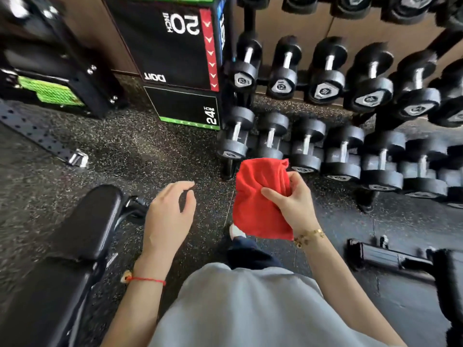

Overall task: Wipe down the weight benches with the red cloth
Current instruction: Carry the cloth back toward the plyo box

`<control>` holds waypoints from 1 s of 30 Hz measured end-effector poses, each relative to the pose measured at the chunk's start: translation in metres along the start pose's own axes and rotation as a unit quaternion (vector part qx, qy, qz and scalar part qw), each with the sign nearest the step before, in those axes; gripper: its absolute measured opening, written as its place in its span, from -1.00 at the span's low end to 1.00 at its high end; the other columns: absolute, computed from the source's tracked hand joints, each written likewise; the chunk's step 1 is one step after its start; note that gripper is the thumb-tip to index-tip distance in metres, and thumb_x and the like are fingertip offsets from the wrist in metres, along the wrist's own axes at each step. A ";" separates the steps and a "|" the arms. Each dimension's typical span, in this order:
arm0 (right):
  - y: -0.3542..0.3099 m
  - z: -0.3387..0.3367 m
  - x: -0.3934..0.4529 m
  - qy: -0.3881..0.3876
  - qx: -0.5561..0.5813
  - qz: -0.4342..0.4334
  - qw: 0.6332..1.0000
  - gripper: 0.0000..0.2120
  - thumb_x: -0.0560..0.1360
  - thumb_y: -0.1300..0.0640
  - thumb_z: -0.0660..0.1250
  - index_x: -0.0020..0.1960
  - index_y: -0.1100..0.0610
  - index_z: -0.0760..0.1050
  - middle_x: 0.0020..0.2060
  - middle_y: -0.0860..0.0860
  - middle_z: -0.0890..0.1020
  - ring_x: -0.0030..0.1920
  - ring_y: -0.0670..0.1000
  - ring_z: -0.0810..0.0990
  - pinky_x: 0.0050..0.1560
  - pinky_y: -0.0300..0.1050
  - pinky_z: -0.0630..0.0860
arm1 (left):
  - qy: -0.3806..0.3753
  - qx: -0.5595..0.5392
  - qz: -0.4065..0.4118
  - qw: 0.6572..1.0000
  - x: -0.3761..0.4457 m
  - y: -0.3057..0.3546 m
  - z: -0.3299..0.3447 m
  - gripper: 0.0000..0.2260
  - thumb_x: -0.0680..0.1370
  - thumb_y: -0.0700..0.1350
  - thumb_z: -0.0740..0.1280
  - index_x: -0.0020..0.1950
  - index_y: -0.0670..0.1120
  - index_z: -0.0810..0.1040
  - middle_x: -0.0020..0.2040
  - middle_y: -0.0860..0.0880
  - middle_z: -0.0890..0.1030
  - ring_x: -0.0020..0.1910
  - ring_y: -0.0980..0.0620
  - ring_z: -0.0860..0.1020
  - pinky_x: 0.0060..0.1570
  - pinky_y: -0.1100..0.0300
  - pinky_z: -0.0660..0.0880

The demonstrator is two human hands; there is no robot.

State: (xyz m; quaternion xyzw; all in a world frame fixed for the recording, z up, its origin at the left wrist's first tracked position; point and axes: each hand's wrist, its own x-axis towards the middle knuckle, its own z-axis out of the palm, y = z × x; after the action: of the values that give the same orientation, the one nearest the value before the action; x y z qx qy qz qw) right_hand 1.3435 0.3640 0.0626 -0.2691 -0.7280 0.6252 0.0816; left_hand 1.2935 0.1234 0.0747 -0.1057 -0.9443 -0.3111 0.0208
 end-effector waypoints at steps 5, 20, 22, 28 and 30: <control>-0.039 0.039 0.098 -0.043 0.006 -0.019 0.999 -0.70 0.35 0.25 0.53 -0.01 0.14 0.48 -0.10 0.12 0.65 -0.14 0.03 0.60 0.05 0.13 0.56 | 0.043 0.028 -0.017 0.999 0.084 -0.012 -0.011 -0.78 0.60 -0.11 0.27 0.22 -0.02 0.58 0.13 0.03 0.64 0.11 0.04 0.59 0.16 0.12 0.48; -0.111 0.194 0.289 -0.168 -0.026 -0.030 0.985 -0.62 0.37 0.20 0.53 0.11 0.19 0.47 -0.09 0.09 0.65 -0.11 0.07 0.62 -0.04 0.01 0.58 | 0.120 -0.002 -0.129 0.984 0.253 -0.080 -0.032 -0.77 0.60 -0.17 0.26 0.22 -0.08 0.60 0.14 0.02 0.65 0.14 0.05 0.59 0.17 0.17 0.49; -0.115 0.221 0.310 -0.169 -0.027 -0.031 0.985 -0.63 0.36 0.21 0.54 0.09 0.18 0.47 -0.13 0.04 0.64 -0.15 0.02 0.60 -0.07 -0.05 0.55 | 0.128 -0.006 -0.135 0.983 0.280 -0.099 -0.038 -0.77 0.60 -0.17 0.27 0.22 -0.07 0.60 0.15 0.03 0.64 0.14 0.06 0.59 0.17 0.18 0.49; -0.151 0.319 0.373 -0.163 -0.018 -0.034 0.986 -0.67 0.36 0.20 0.54 0.02 0.12 0.48 -0.13 0.03 0.64 -0.15 0.01 0.61 -0.02 0.03 0.57 | 0.132 -0.007 -0.130 0.983 0.384 -0.170 -0.077 -0.77 0.60 -0.14 0.26 0.22 -0.04 0.60 0.15 0.04 0.64 0.13 0.04 0.59 0.18 0.08 0.52; -0.169 0.353 0.394 -0.153 -0.009 -0.047 0.987 -0.68 0.35 0.19 0.55 0.01 0.11 0.48 -0.16 -0.01 0.63 -0.19 -0.06 0.59 -0.09 -0.06 0.53 | 0.134 0.002 -0.114 0.984 0.422 -0.192 -0.096 -0.78 0.60 -0.12 0.26 0.22 -0.02 0.59 0.15 0.07 0.63 0.12 0.07 0.58 0.17 0.17 0.50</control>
State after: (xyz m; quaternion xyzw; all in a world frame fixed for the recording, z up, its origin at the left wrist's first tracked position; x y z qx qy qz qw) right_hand 0.8023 0.2402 0.0656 -0.1365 -0.7496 0.6476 -0.0036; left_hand 0.8384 -0.0052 0.0843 0.0458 -0.9393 -0.3210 0.1118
